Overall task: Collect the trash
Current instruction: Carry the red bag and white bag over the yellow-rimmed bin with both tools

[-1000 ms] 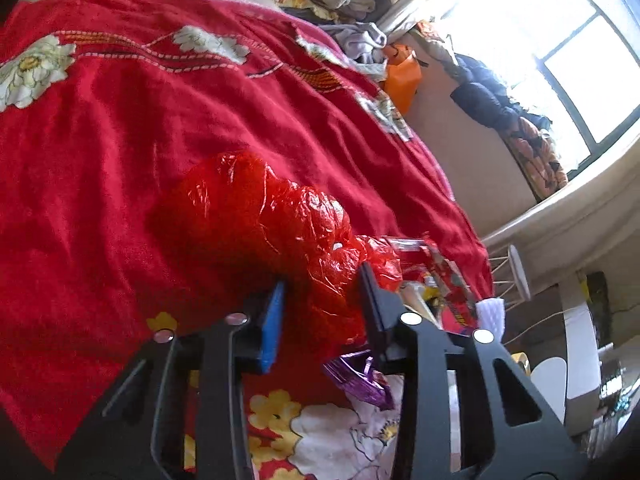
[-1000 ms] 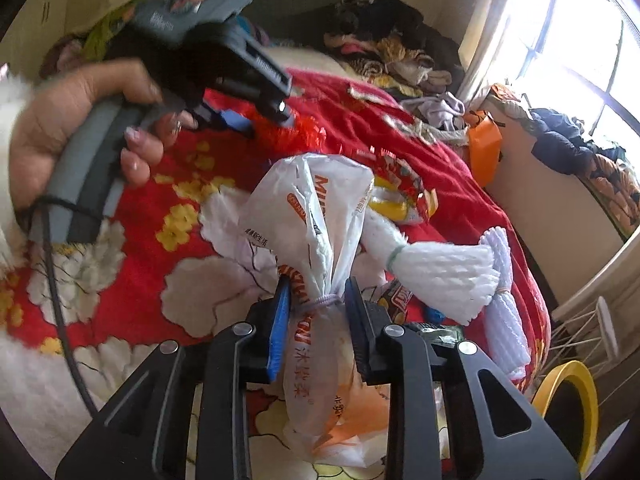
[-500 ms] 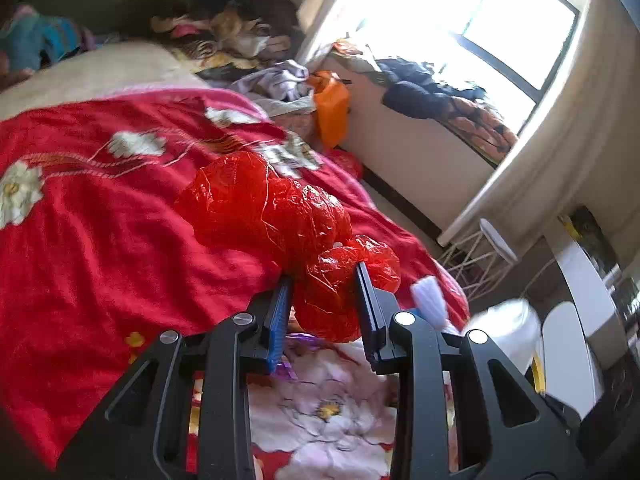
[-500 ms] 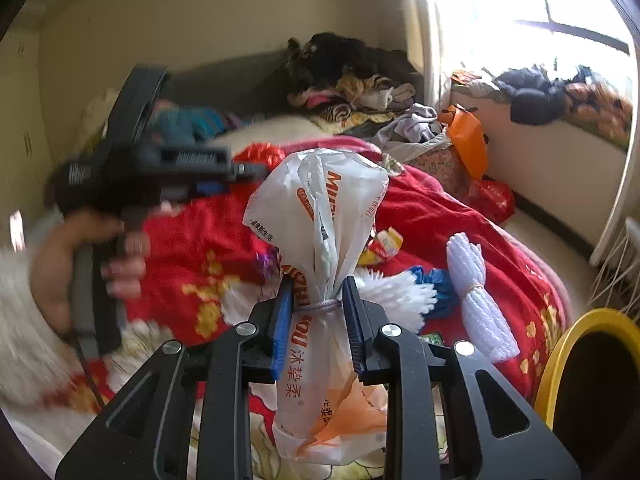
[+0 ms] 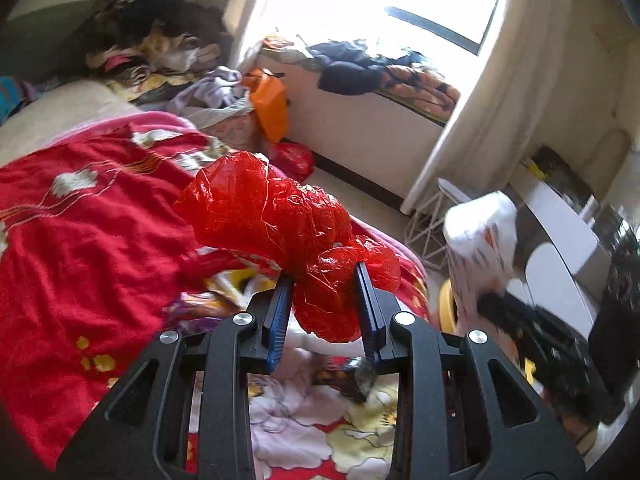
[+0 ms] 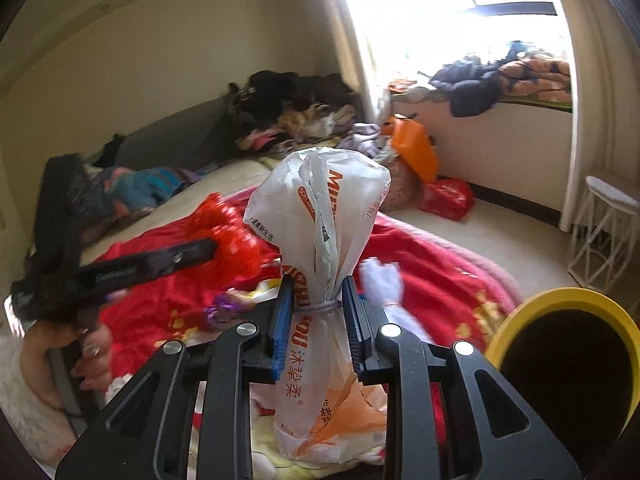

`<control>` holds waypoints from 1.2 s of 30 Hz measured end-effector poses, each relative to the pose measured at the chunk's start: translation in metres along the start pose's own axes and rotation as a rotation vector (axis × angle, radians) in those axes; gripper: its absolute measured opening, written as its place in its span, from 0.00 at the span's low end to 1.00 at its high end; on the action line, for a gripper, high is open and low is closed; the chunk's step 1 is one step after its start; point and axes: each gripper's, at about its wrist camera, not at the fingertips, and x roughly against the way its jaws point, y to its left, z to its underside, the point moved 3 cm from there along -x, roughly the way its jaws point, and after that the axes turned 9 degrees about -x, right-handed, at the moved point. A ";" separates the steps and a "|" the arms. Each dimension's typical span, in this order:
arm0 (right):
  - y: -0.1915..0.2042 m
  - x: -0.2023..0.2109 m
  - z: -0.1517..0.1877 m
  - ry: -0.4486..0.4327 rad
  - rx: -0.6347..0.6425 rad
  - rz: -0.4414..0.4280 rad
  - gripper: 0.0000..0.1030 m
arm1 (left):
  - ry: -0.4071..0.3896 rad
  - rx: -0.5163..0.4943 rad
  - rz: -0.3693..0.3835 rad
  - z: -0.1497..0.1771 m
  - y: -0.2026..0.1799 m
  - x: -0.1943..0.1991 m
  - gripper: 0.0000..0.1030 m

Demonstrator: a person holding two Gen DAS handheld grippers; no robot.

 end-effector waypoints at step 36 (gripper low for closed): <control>-0.192 0.079 -0.001 -0.133 -0.323 0.407 0.23 | 0.110 -0.450 0.227 0.032 -0.173 -0.062 0.24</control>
